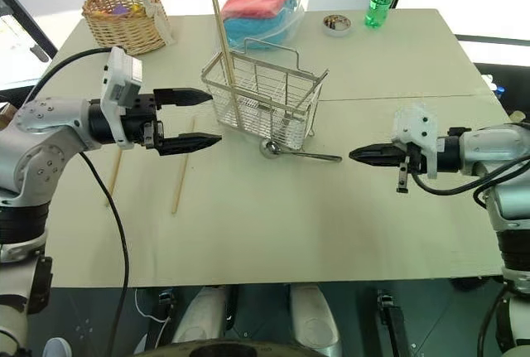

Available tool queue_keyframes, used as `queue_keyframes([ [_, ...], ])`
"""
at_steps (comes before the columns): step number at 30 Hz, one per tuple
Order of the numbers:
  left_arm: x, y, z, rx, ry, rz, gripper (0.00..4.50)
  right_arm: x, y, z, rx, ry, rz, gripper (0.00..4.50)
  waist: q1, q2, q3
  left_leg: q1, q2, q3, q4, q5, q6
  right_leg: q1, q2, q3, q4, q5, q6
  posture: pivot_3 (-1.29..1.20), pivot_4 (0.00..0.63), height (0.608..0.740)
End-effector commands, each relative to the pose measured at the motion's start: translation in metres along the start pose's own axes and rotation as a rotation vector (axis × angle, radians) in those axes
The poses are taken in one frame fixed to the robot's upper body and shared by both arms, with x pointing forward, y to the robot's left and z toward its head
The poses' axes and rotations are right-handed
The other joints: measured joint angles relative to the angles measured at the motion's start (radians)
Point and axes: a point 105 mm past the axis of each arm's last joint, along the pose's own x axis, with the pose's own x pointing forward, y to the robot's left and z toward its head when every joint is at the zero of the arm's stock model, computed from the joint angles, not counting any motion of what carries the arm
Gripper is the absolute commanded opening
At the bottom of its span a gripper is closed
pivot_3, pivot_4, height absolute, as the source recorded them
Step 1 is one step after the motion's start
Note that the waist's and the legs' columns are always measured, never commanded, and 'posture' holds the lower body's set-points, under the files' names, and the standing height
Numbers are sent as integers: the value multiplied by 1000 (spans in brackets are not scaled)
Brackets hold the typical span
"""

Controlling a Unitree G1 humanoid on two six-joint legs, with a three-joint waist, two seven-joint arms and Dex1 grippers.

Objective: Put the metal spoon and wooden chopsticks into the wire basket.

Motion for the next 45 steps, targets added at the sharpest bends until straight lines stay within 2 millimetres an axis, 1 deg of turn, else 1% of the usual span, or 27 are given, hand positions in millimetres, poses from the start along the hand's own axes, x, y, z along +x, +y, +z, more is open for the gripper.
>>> queue_keyframes([
  [1, -3, -4, 11, 45, -17, -10, 4500, 15, -2, 2, -10, -21, 19, 38, -2, 0, 0, 0, 0, 0, 0, 1, 0, 0, 0, 0, 1, 0, 0, 0, 150, 740],
  [4, -3, -4, 12, 47, -21, -6, 4500, 40, 3, -7, -11, -13, 64, 749, -7, -1, 0, 0, 0, 0, 0, 1, 0, 0, 0, 0, 1, 0, 0, 0, 150, 740],
  [5, -3, -4, 13, 47, -22, -5, 4500, 45, 3, -9, -10, -9, 77, 1159, -8, -1, 0, 0, 0, 0, 1, 1, 0, 0, -1, 0, 1, 0, 0, 0, 150, 740],
  [6, -4, -4, 13, 47, -21, -3, 4500, 49, 2, -10, -15, -10, 80, 1675, -9, -1, 0, 0, 0, 0, 0, 1, 0, 0, 0, 0, 1, 0, 0, 0, 150, 740],
  [15, -9, -8, 11, 37, -12, 11, 4500, 66, -20, -11, 23, -40, 57, 1675, -12, -1, 0, 0, 0, -1, 0, 1, 0, -1, -1, -1, 1, 0, 0, 0, 150, 740],
  [20, -10, -10, 9, 33, -6, 11, 4500, 68, -25, -7, 39, -61, 79, 1675, -12, -1, 0, -1, 0, -1, 0, 1, 0, -1, -1, -1, 2, 0, 0, 0, 150, 740],
  [24, -9, -10, 9, 31, -5, 10, 4500, 77, -32, -9, 63, -58, 59, 1675, -12, -1, 0, -1, 0, -1, 0, 1, 0, -1, -1, -1, 2, 0, 0, 0, 150, 740],
  [27, -8, -11, 10, 32, -6, 5, 4500, 86, -35, -14, 92, -51, 49, 1675, -14, -1, 0, 0, 0, -1, 0, 1, 0, -1, -1, -1, 2, 0, 0, 0, 150, 740],
  [33, -8, -9, 12, 36, -8, 8, 4500, 102, -34, -31, 150, -13, 45, 1675, -14, -1, 0, -1, -1, -1, 0, 1, 0, -1, -1, -1, 2, 0, 0, 0, 150, 740],
  [36, -8, -9, 13, 37, -8, 10, 4500, 106, -34, -36, 150, -5, 43, 1675, -14, 0, 0, 0, -1, -1, 0, 1, 0, -1, -1, -1, 2, 0, 0, 0, 150, 740],
  [39, -9, -8, 13, 39, -8, 16, 4500, 107, -32, -35, 145, -18, 49, 943, -15, 0, 0, 0, -1, -1, 1, 1, 0, -1, -1, -1, 2, 1, 0, 0, 150, 740],
  [40, -9, -8, 13, 40, -8, 18, 4500, 106, -32, -35, 144, -21, 52, 397, -14, -1, 0, 0, -1, -1, 1, 1, 0, -1, -1, -1, 3, 1, 0, 0, 150, 740],
  [41, -9, -8, 13, 40, -8, 19, 4500, 105, -31, -35, 143, -23, 54, 21, -14, -1, 0, 0, -1, -1, 1, 1, 0, -1, -1, -1, 3, 0, 0, 0, 150, 740],
  [45, -10, -8, 13, 41, -8, 23, 4500, 97, -28, -35, 136, -28, 71, 21, -13, -1, 0, 0, -1, -2, 2, 2, 0, 0, -1, -1, 4, 1, 0, 0, 150, 740],
])
